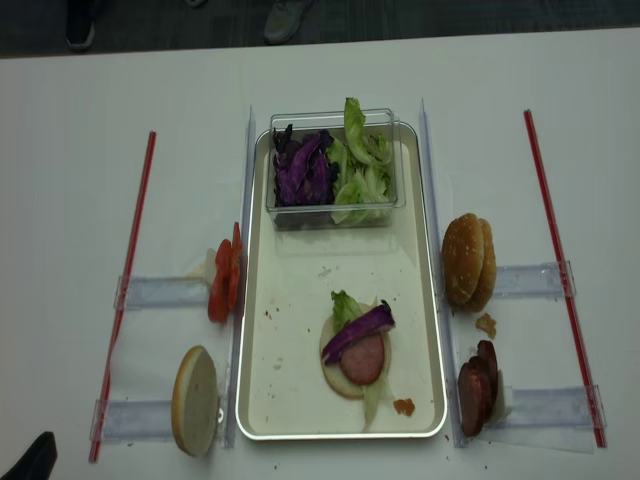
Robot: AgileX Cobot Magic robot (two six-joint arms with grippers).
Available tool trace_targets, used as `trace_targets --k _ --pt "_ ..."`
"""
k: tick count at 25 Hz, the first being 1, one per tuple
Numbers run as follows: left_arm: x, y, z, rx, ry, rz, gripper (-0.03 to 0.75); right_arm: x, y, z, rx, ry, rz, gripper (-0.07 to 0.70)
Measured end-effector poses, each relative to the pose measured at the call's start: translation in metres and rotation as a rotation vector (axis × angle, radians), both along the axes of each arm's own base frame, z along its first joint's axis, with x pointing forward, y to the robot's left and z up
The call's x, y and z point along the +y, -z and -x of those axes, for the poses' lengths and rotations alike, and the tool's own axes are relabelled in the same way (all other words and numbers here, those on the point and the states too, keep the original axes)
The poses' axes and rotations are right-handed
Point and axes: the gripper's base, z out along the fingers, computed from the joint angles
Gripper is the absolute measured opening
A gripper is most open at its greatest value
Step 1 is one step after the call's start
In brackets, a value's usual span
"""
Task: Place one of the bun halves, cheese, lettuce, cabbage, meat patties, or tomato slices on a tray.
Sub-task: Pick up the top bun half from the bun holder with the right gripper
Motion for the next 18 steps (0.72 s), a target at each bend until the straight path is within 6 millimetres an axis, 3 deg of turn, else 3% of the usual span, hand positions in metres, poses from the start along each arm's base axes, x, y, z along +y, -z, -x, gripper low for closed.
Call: trace_targets --k 18 --pt "0.0 0.0 0.0 0.0 0.0 0.0 0.41 0.0 0.0 0.0 0.0 0.0 0.0 0.434"
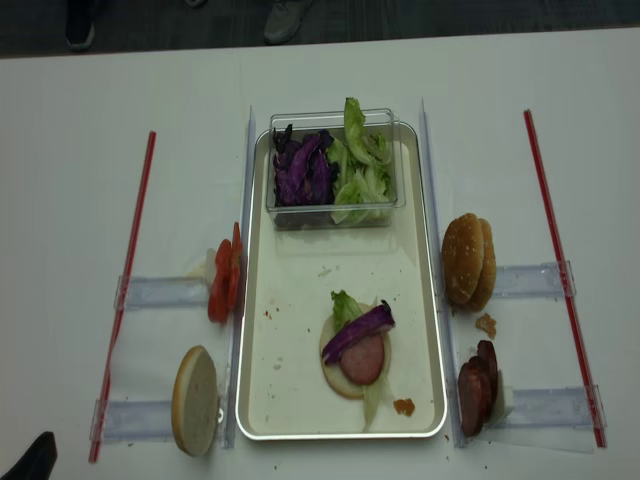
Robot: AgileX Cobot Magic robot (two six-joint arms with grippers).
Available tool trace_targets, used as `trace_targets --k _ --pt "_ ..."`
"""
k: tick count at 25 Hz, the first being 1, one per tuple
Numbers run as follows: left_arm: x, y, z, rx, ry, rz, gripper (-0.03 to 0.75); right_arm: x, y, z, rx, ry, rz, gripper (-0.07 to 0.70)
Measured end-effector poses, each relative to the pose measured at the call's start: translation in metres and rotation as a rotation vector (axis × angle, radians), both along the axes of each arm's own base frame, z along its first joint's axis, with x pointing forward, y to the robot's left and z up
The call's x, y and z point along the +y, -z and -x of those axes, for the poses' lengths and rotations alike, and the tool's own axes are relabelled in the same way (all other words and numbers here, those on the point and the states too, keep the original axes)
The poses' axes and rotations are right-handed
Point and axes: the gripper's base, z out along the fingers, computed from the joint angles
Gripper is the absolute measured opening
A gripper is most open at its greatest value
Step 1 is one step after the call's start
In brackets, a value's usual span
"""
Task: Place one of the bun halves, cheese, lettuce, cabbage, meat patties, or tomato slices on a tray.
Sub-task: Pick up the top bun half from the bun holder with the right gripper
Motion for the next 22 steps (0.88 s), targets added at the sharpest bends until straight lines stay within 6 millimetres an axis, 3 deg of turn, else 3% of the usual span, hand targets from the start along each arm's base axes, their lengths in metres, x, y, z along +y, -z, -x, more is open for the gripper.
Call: trace_targets --k 22 --pt "0.0 0.0 0.0 0.0 0.0 0.0 0.41 -0.0005 0.0001 0.0 0.0 0.003 0.005 0.434"
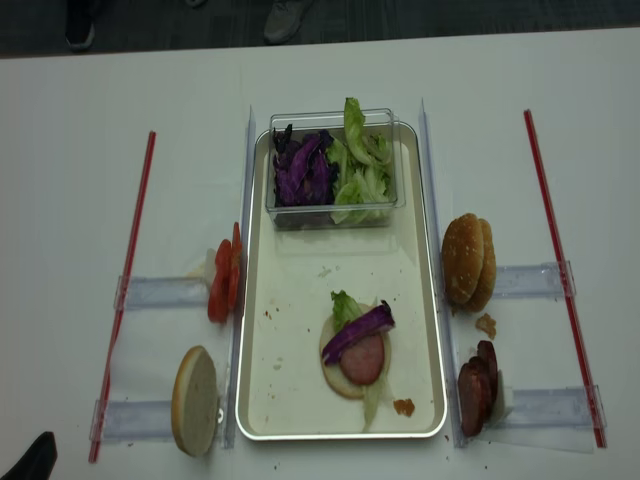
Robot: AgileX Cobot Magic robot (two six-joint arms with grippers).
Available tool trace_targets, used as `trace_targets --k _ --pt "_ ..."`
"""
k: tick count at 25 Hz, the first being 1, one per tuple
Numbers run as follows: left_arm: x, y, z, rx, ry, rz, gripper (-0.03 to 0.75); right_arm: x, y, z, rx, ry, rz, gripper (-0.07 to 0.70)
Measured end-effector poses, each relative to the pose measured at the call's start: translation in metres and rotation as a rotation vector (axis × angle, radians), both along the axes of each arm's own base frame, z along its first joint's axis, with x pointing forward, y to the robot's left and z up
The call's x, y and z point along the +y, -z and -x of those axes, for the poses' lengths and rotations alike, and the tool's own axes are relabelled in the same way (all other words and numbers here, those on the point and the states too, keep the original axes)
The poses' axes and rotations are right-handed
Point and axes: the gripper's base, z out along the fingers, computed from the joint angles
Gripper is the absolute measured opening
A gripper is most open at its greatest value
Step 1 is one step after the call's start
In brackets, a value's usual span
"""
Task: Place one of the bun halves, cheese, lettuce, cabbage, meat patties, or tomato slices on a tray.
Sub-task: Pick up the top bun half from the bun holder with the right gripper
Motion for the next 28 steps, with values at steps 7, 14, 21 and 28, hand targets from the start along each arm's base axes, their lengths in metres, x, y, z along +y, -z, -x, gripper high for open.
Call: trace_targets --k 7,14,21,28 --pt "0.0 0.0 0.0 0.0 0.0 0.0 0.41 0.0 0.0 0.0 0.0 0.001 0.001 0.434" --pt "0.0 0.0 0.0 0.0 0.0 0.0 0.41 0.0 0.0 -0.004 0.031 0.001 0.001 0.434" --pt "0.0 0.0 0.0 0.0 0.0 0.0 0.409 0.0 0.0 -0.011 0.081 0.002 0.003 0.434" --pt "0.0 0.0 0.0 0.0 0.0 0.0 0.41 0.0 0.0 -0.02 0.145 0.001 0.005 0.434"
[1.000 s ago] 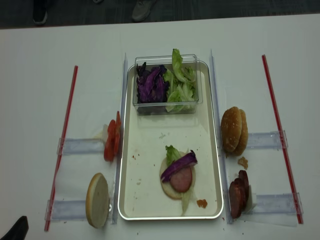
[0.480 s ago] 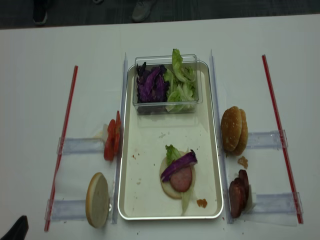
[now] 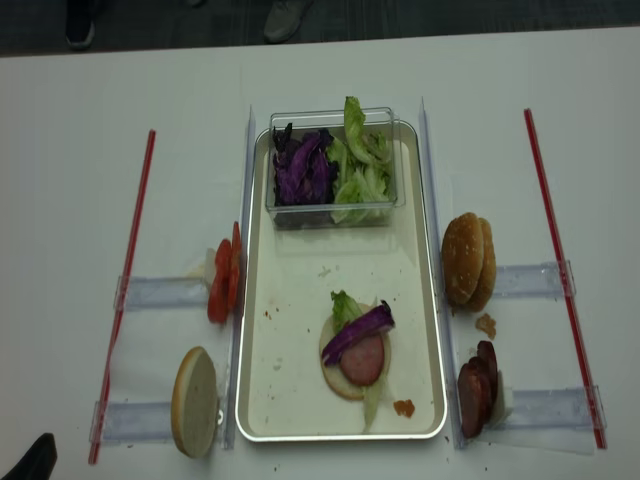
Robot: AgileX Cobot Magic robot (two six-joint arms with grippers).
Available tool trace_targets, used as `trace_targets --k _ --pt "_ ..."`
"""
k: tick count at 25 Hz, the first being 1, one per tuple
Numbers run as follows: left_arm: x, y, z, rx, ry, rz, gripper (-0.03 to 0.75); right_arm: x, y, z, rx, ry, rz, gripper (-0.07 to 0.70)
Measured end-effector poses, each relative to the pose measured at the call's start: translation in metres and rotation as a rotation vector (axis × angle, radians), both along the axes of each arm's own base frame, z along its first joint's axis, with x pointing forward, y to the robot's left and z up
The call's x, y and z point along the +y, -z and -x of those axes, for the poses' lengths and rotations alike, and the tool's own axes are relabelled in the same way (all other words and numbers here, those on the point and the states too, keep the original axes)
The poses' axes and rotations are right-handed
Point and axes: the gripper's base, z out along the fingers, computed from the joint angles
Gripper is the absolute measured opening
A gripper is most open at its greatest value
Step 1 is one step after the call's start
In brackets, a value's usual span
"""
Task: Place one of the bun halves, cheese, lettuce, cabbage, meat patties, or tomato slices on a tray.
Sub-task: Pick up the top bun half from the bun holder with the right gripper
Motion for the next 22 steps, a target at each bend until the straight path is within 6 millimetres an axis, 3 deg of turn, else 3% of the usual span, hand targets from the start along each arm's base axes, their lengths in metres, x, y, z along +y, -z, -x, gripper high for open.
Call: trace_targets --k 22 --pt "0.0 0.0 0.0 0.0 0.0 0.0 0.41 0.0 0.005 -0.026 0.184 0.002 0.0 0.434"
